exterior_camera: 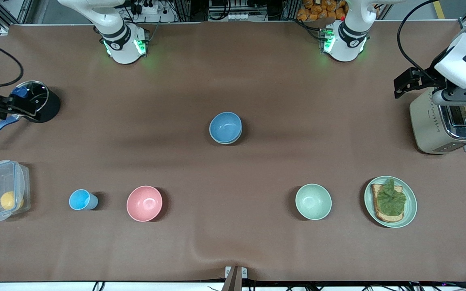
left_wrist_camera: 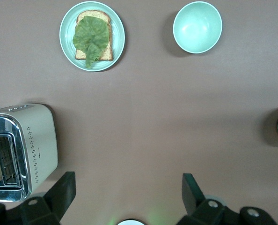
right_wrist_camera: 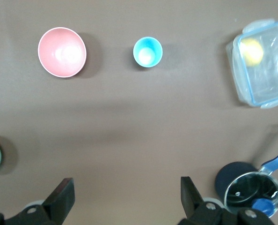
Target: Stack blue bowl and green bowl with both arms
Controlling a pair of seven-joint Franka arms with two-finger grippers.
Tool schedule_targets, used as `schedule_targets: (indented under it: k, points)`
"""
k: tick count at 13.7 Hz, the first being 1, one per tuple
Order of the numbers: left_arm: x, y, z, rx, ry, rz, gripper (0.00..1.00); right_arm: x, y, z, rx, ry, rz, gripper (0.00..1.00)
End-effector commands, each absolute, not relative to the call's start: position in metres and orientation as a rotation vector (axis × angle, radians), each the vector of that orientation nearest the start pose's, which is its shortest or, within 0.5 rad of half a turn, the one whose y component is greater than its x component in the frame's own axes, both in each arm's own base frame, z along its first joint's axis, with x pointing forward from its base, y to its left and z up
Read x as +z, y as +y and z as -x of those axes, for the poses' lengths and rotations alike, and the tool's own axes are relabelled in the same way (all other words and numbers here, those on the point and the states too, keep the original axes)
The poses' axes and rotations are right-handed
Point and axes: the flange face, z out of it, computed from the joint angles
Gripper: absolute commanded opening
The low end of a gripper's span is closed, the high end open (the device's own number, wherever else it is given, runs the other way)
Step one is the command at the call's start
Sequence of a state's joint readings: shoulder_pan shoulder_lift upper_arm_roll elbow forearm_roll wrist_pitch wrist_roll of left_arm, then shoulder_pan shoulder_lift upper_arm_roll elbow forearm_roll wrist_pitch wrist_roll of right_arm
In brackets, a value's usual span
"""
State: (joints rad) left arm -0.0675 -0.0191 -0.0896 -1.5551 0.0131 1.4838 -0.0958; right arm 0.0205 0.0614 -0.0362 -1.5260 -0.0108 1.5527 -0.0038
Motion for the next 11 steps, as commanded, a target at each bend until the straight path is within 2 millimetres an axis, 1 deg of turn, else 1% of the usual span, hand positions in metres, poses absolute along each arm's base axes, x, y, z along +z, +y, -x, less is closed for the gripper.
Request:
schedule_targets:
  k: [1,2,3,4,5,6,8,9,11]
  points:
    - [0.638,-0.086,-0.529,0.091,0.152,3.132,1.0,0.628,-0.019,-0.569,-0.023,0.042,3.19,1.0]
    - [0.638,-0.086,-0.529,0.091,0.152,3.132,1.0,0.636,-0.029,-0.567,-0.071,0.073,3.18,1.0]
    - [0.638,-0.088,-0.529,0.092,0.15,3.135,1.0,0.636,-0.037,-0.566,-0.067,0.102,3.171,1.0]
    - [0.638,-0.093,-0.528,0.096,0.15,3.151,1.0,0.638,-0.04,-0.564,-0.064,0.105,3.16,1.0]
    - [0.638,-0.09,-0.528,0.099,0.141,3.169,1.0,0.643,-0.037,-0.56,-0.065,0.1,3.155,1.0]
    - [0.637,-0.087,-0.529,0.105,0.134,3.173,1.0,0.644,-0.041,-0.559,-0.065,0.114,3.154,1.0]
    - [0.637,-0.089,-0.529,0.105,0.129,3.172,1.0,0.645,-0.046,-0.559,-0.079,0.11,3.157,1.0]
    - [0.636,-0.088,-0.529,0.107,0.124,3.172,1.0,0.645,-0.046,-0.559,-0.084,0.126,3.158,1.0]
    - [0.637,-0.087,-0.529,0.102,0.117,3.173,1.0,0.652,-0.043,-0.556,-0.105,0.117,3.163,1.0]
